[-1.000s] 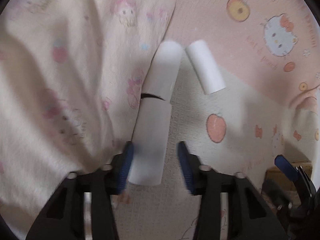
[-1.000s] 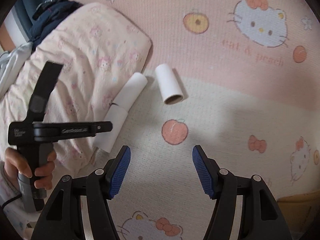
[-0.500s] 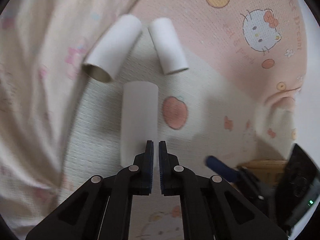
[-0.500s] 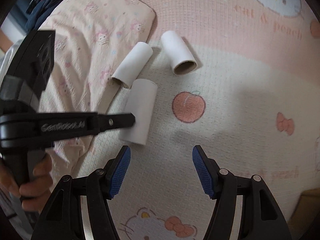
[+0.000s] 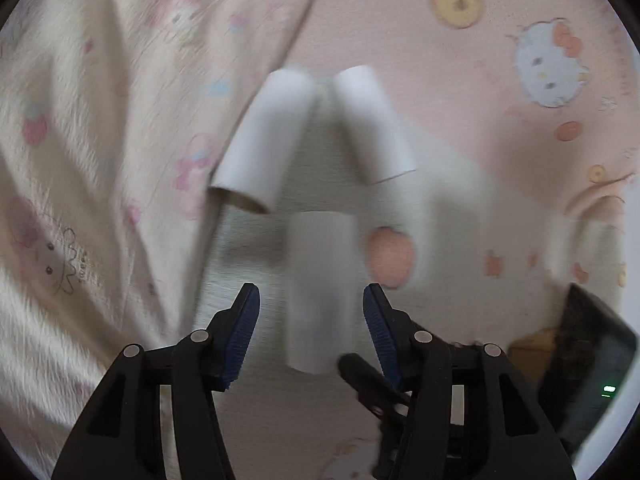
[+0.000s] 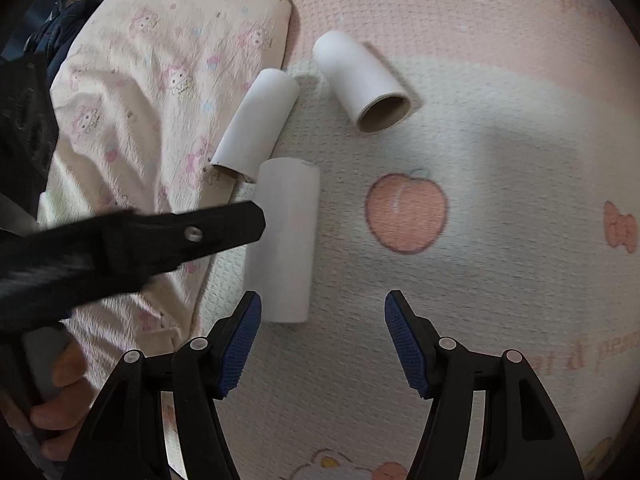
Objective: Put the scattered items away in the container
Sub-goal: 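Close the left gripper on another white tube while the right gripper closes on it, then lift the second tube with both grippers and carry it to the box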
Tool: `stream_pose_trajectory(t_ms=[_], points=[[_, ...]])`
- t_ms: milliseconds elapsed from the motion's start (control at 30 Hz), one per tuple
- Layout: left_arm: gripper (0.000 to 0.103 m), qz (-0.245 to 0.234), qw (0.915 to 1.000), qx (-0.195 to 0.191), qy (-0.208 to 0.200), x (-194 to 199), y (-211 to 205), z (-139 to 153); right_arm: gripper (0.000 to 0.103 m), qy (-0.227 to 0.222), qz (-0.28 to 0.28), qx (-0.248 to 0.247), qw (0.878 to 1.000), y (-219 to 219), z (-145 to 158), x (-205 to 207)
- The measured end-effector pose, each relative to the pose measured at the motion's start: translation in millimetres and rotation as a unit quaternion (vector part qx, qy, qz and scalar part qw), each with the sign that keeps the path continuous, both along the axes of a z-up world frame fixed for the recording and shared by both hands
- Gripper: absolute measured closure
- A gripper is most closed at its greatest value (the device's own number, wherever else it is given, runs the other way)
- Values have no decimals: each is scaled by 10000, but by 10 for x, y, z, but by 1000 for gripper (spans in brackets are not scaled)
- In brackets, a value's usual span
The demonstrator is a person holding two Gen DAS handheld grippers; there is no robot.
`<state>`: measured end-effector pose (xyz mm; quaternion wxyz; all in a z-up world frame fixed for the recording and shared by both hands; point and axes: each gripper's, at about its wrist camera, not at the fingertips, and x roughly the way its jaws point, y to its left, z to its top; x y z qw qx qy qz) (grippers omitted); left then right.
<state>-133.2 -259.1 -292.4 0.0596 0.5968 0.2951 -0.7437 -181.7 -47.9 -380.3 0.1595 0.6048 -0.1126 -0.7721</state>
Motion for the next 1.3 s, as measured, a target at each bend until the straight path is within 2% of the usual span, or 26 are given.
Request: stream_pose_trajectory(t_ms=[33,67,100,267,367,467,500,533,700,867,1000,1167,1300], points=[[64,57,9997,222,-6,8,-25,-71,41,-28,-2,-34,10000,-21,-19,-8],[72,124,9983,557,73,18,-42,-131,41,-47,-12,-60,10000,-27,-30,-10],[72,185,9963,831,154,26,-47,-170,41,-80,-33,-104,9999,-29,-45,-11],[74,2,9974,673,252,-7,88,-141,41,-197,-232,-261,9992,60,-112,-1],[78,-191,9958,862,248,15,212,-155,43,-232,-256,-291,9990,125,-133,27],[87,-346,9941,973,336,80,366,-166,53,-270,-147,-298,9991,166,-147,87],[89,-383,9939,977,351,99,431,-166,59,-289,-106,-151,9994,172,-156,115],[90,-416,9938,971,356,106,493,-162,62,-308,-42,100,9995,181,-170,154],[91,-695,9900,1190,312,89,822,-196,62,-646,-270,235,9973,424,-163,293],[91,-1119,9844,1348,187,83,1278,-231,62,-755,-413,460,9952,758,-146,583],[91,-1531,9759,1557,52,130,1717,-259,62,-1017,-788,549,9902,1102,-139,915],[91,-1751,9663,1886,-62,286,2103,-311,62,-1304,-1194,764,9813,1405,-139,1148],[91,-1915,9638,1853,-106,370,2274,-295,62,-1213,-1324,811,9804,1547,-131,1381]])
